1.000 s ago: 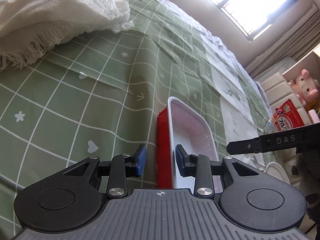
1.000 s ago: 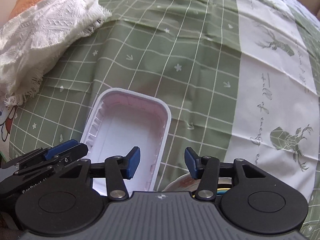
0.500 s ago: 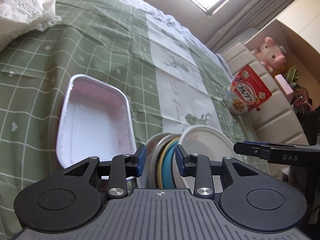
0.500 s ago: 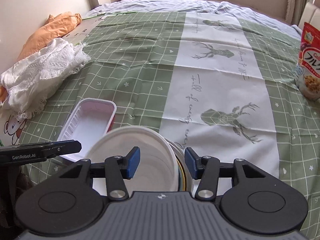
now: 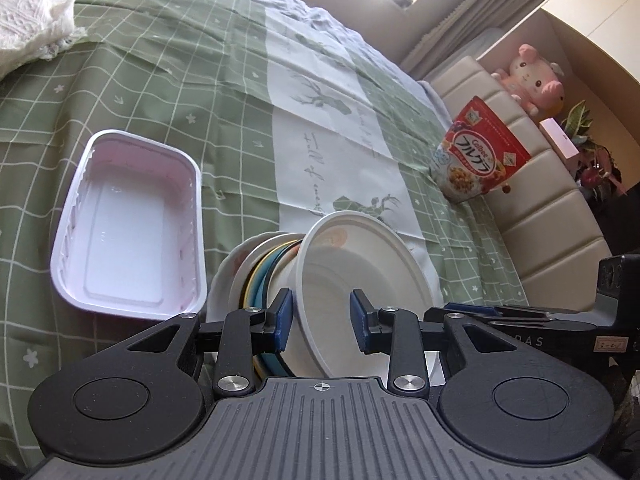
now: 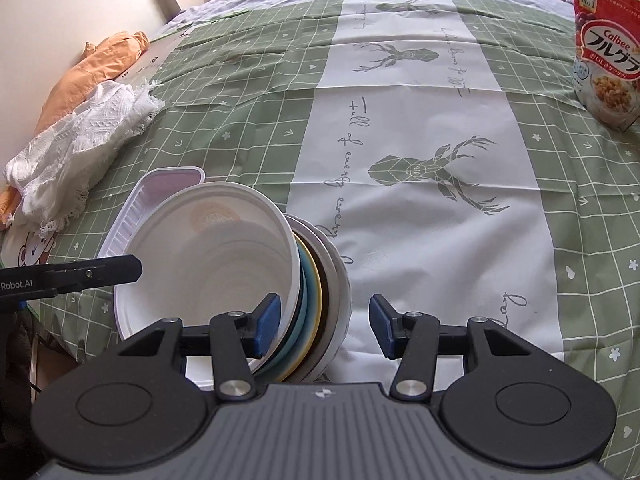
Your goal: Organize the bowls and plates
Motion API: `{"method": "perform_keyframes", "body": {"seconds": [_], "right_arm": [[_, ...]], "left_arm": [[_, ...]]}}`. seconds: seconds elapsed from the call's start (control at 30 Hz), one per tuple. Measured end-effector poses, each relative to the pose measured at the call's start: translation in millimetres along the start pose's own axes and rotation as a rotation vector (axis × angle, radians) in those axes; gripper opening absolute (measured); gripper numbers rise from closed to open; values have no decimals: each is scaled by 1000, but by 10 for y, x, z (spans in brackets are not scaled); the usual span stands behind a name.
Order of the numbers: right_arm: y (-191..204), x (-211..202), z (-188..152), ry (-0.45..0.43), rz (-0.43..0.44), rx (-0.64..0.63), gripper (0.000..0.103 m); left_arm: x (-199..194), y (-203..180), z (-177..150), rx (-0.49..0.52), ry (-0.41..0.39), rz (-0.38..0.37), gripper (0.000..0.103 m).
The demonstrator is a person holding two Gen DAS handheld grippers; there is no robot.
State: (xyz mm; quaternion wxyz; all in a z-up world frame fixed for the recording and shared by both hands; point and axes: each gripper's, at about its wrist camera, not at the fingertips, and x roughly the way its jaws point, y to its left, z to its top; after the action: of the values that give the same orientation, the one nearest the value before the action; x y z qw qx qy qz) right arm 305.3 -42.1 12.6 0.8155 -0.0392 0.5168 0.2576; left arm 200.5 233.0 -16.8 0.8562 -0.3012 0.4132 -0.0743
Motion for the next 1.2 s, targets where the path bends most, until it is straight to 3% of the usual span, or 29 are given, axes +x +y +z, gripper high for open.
{"method": "perform_keyframes", "body": {"seconds": [0.2,0.33,0.47,0.57,0.67,0.9,1.1,1.2], "right_arm": [[206,-277,197,-82,33,-54,49],[586,-337,461,-115,58,-122,49],[1058,-64,772,-15,131,-148,49],[1422,354,944,117,122,-158,49],[1679,830,1063,235,69,-162,42],[1966,1652,1206,407,-111,-165,42],[2120,2090,1196,506,-140,-169,42],[2176,2147,1180,512,-132,-146,42]], "left_arm": [[-299,45,94,-27,-59,-26,34],[-574,191,214,-28,-164,60,34],[-621,419,317,2,-225,272,34],[-507,737,382,-42,-203,327,34],[-366,1025,436,-84,-170,303,34],[-4,1418,487,-101,-91,235,34],[86,1704,546,-158,-43,109,26],[22,1800,551,-169,-29,72,25]]}}
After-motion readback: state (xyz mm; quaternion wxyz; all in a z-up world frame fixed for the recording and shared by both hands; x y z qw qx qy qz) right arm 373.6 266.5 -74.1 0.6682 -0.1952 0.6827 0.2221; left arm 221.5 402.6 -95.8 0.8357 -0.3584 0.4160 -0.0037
